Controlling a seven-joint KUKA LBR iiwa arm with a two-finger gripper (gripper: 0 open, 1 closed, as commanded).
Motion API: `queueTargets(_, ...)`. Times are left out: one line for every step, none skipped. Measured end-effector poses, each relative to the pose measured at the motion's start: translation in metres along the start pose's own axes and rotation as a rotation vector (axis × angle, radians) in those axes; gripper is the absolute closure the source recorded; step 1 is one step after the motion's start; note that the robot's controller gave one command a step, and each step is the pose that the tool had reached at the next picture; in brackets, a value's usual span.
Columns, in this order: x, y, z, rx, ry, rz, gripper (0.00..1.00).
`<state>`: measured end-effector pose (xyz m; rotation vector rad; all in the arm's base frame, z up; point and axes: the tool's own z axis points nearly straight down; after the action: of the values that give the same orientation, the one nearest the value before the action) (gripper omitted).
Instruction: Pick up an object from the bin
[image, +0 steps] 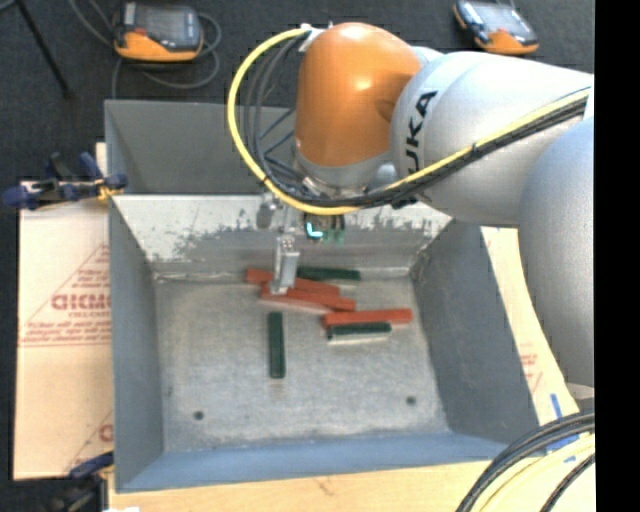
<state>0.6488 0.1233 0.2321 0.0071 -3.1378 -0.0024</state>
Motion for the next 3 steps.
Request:
queueTargets(-0.005,-0.063,0.163,0.003,-0.009,-0.251,0.00)
queueTargets(0.001,-0.068,0.130,-0.001,-0.013,-0.053,0.00)
queueTargets(0.003,-0.091,0.130,0.000,-0.007,0.083,0.00)
